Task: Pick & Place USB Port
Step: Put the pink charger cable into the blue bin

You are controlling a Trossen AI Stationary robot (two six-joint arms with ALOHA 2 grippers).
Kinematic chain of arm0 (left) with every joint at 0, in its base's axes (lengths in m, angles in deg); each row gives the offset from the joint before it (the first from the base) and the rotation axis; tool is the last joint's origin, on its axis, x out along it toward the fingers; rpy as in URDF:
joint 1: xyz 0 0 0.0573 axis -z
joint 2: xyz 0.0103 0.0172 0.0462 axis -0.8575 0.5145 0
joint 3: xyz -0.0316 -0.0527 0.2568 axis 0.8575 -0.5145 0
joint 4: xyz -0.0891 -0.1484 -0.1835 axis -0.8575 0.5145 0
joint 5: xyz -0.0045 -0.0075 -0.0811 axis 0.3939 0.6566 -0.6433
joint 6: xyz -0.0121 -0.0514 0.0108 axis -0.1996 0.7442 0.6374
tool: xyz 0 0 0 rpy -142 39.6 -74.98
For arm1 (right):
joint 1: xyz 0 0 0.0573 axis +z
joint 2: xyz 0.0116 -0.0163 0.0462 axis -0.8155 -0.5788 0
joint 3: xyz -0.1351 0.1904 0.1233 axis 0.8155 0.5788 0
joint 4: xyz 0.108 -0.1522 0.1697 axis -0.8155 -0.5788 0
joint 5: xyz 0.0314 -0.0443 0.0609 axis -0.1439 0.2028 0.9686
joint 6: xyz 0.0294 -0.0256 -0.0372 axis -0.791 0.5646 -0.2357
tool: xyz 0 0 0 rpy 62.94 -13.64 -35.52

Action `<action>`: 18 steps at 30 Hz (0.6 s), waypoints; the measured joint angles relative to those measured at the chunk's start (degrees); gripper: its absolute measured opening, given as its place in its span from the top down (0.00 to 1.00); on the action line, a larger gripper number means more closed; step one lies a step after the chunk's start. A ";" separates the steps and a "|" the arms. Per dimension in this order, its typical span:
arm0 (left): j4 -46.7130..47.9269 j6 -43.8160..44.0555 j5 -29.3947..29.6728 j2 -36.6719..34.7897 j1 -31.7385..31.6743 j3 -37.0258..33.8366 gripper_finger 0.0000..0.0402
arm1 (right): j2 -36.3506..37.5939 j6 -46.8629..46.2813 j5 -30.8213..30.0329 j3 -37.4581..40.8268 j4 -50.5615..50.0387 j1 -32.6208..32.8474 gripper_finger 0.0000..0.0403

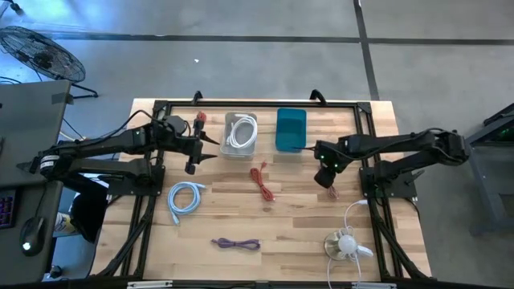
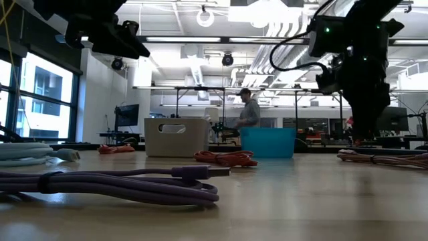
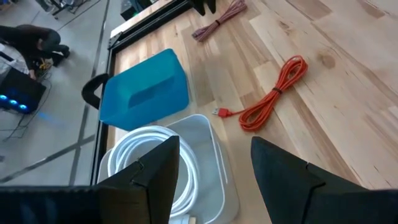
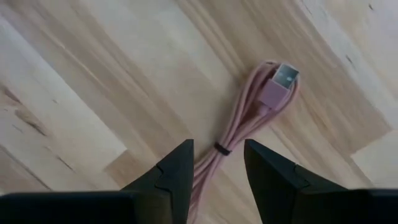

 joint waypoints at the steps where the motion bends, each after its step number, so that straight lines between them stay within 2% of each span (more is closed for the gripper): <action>1: -0.24 0.00 0.00 0.00 0.00 0.00 0.52 | 0.01 0.00 -0.14 0.14 0.01 -0.08 0.67; 18: -0.41 0.81 0.00 0.02 0.00 0.00 0.52 | 0.00 -0.02 -1.35 0.16 -0.20 -0.06 0.67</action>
